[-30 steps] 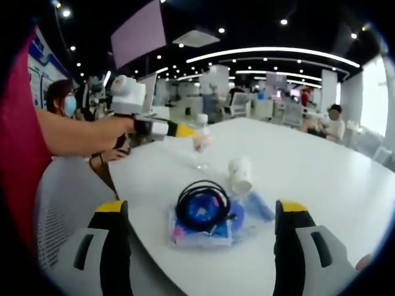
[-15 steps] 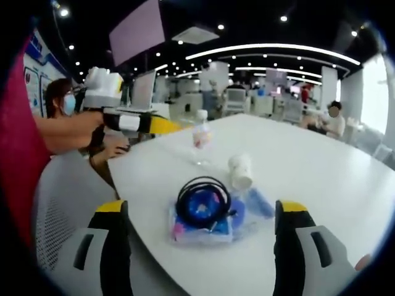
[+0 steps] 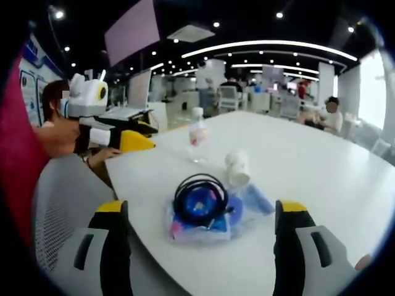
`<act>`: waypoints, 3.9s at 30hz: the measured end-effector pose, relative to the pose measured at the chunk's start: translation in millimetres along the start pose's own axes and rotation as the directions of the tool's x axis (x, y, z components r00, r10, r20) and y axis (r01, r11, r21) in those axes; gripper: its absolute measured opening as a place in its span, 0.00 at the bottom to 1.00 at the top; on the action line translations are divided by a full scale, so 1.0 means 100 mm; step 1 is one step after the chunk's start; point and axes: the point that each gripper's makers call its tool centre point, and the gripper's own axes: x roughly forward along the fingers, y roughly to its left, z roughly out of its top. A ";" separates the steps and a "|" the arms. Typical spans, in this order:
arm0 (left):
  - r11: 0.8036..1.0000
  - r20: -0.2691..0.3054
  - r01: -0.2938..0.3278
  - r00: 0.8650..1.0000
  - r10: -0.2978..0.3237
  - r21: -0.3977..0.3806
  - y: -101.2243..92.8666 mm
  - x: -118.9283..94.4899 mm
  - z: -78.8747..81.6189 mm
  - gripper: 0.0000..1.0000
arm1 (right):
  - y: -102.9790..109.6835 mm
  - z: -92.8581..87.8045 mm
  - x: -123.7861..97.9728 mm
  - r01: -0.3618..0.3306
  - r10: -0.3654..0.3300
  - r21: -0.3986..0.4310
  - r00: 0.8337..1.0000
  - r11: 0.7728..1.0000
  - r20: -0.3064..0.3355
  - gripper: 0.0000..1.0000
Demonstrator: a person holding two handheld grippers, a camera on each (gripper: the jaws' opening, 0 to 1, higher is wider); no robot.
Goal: Arrange the tabletop items into an orderly group along one side of the table until the central work area is clear of visible clutter.
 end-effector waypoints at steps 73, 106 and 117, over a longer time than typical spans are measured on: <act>0.990 -0.017 0.128 0.992 -0.129 -0.051 0.24 -0.26 -0.09 0.56 | -0.99 0.21 2.12 -0.106 0.106 0.014 0.963 0.994 -0.249 0.88; 0.991 -0.016 0.112 0.993 -0.113 -0.071 0.29 -0.26 -0.11 0.52 | -1.02 -0.07 2.57 -0.107 0.166 0.152 0.876 0.983 -0.453 0.51; 0.991 -0.015 0.109 0.994 -0.110 -0.073 0.31 -0.25 -0.11 0.52 | -1.02 -0.09 2.55 -0.107 0.192 0.205 0.866 0.973 -0.462 0.43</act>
